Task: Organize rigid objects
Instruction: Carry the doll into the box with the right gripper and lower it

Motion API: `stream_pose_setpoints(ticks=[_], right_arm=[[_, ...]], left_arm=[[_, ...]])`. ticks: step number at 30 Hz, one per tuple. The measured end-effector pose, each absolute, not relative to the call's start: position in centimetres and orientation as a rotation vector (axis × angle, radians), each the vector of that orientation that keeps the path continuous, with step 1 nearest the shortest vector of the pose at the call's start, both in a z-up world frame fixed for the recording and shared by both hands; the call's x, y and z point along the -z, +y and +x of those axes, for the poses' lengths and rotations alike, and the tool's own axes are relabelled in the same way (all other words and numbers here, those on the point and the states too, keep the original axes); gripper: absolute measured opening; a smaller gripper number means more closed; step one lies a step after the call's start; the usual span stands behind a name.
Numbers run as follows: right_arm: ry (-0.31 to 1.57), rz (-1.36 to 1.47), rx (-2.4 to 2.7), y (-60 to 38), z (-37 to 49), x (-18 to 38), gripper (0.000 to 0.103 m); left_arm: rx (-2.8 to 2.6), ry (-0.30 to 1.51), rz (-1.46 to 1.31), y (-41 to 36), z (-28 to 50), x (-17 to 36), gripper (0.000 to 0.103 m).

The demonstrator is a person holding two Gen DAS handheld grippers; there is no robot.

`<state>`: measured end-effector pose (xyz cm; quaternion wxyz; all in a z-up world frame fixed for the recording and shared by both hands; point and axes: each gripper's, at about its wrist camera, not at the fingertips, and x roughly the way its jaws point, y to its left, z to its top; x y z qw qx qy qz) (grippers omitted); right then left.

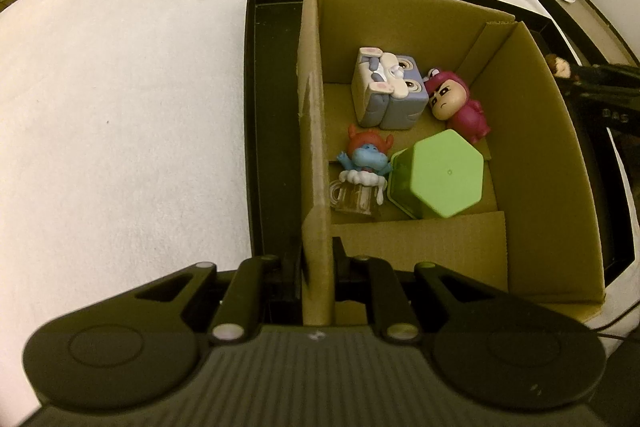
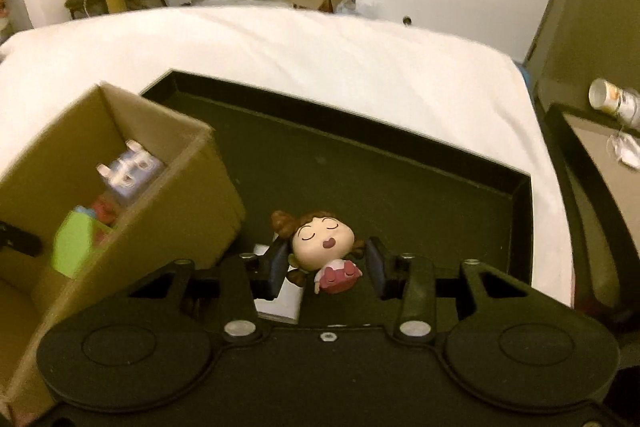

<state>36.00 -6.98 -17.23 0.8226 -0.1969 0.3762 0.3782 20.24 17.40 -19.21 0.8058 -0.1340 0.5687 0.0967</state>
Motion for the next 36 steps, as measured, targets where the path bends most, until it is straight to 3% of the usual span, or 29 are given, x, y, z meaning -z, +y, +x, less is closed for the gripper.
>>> stream_pose_setpoints(ticks=[16,36], right_arm=[[0.684,-0.463,-0.914,-4.3,31.7,10.3,0.040],[0.756,-0.782,-1.086,2.2,27.4,10.9,0.041]], left_arm=[[-0.206,1.214,-0.284,17.3,20.2,19.2,0.012],[-0.199,1.202,-0.301,17.7,19.7,19.2,0.012]])
